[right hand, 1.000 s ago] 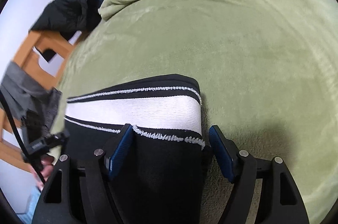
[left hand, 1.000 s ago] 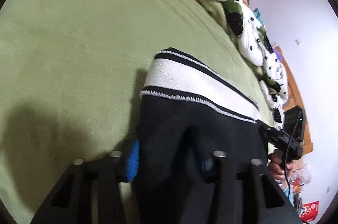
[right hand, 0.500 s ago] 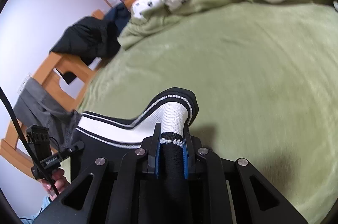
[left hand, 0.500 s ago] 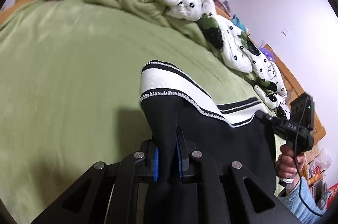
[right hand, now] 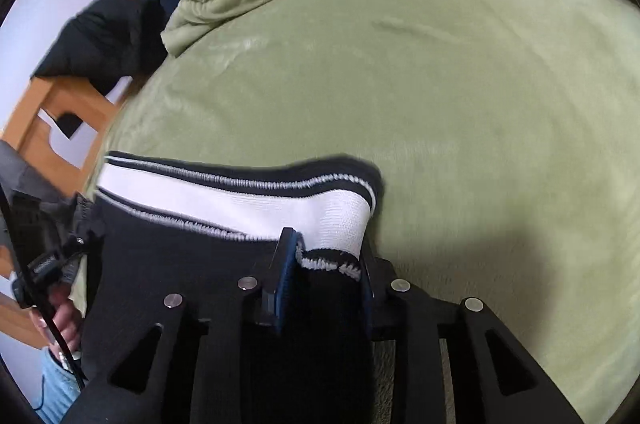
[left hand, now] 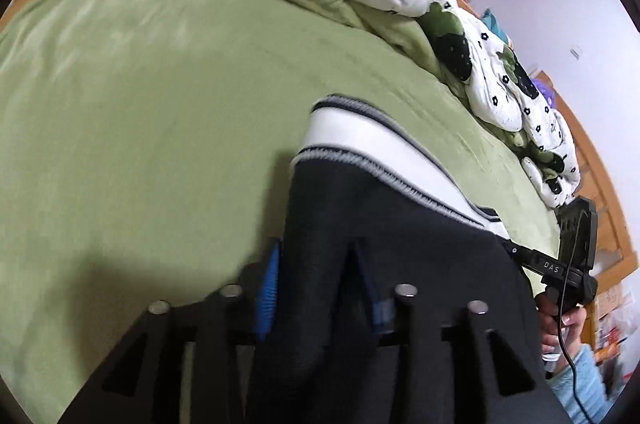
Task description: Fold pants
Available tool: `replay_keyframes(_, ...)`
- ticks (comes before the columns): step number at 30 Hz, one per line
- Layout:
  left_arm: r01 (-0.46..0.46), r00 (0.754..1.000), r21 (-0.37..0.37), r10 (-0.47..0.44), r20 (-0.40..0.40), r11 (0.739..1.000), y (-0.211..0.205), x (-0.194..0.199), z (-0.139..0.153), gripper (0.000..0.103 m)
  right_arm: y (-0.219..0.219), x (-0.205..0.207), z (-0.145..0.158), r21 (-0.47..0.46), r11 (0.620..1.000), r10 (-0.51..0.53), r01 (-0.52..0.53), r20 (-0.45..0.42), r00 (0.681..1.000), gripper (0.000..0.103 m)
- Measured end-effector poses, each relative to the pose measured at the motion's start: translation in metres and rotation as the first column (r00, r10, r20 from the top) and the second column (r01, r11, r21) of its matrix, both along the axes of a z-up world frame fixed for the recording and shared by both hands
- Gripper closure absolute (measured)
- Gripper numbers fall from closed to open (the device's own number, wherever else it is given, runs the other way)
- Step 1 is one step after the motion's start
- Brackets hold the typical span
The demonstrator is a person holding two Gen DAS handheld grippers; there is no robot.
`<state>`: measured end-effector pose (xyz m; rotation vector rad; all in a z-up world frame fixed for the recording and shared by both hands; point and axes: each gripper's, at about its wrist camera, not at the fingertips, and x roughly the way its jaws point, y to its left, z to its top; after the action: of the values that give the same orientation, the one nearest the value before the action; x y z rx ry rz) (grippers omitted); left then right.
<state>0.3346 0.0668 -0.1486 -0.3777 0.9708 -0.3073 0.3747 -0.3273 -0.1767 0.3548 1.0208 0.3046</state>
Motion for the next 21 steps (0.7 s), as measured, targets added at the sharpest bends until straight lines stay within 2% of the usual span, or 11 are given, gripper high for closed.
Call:
replay_keyframes(4,-0.025,1.0,-0.022,0.025,-0.015,0.999,0.016,-0.021,0.008,0.064,-0.009,-0.02,0.027,-0.017,0.999,-0.03,0.029,-0.007,1.0,0.069)
replay_keyframes(5,-0.02,1.0,-0.021,0.02,-0.018,1.0,0.017,-0.029,0.011,0.06,-0.011,-0.031,0.033,-0.008,0.999,-0.035,0.035,-0.005,0.999,0.068)
replay_keyframes(8,0.003,1.0,0.012,-0.003,0.007,1.0,0.014,-0.053,0.017,0.057,-0.011,-0.067,0.043,0.012,1.0,-0.021,0.021,-0.014,1.0,0.053)
replay_keyframes(11,0.007,1.0,0.047,-0.008,0.026,0.999,0.011,-0.087,0.022,0.055,-0.012,-0.107,0.036,0.064,0.998,-0.026,0.028,-0.026,0.999,0.049)
replay_keyframes(14,0.013,1.0,0.037,-0.014,0.027,0.999,0.014,-0.118,0.016,0.053,-0.008,-0.128,0.012,0.126,0.991,-0.036,0.048,-0.092,0.995,0.048)
replay_keyframes(15,0.017,1.0,0.046,-0.018,0.023,0.999,0.013,-0.127,0.014,0.053,-0.007,-0.131,0.009,0.138,0.988,-0.052,0.064,-0.093,0.994,0.05)
replay_keyframes(16,0.02,1.0,0.067,-0.022,0.023,0.998,0.012,-0.135,0.012,0.052,-0.007,-0.133,0.011,0.159,0.985,-0.05,0.064,-0.088,0.995,0.056)
replay_keyframes(17,0.018,0.999,0.087,-0.02,0.027,0.996,0.011,-0.141,0.012,0.052,-0.008,-0.135,0.018,0.154,0.986,-0.056,0.067,-0.076,0.996,0.074)
replay_keyframes(18,0.009,0.999,0.105,-0.013,0.037,0.994,0.012,-0.148,0.013,0.052,-0.012,-0.142,0.034,0.164,0.985,-0.054,0.058,-0.028,0.998,0.084)
replay_keyframes(20,-0.001,0.999,0.095,-0.004,0.05,0.996,0.015,-0.158,0.017,0.052,-0.018,-0.157,0.056,0.263,0.965,-0.035,0.019,0.055,0.998,0.086)
replay_keyframes(21,0.001,0.998,0.074,-0.005,0.057,0.997,0.018,-0.163,0.019,0.052,-0.017,-0.166,0.065,0.264,0.964,-0.027,0.004,0.084,0.996,0.086)
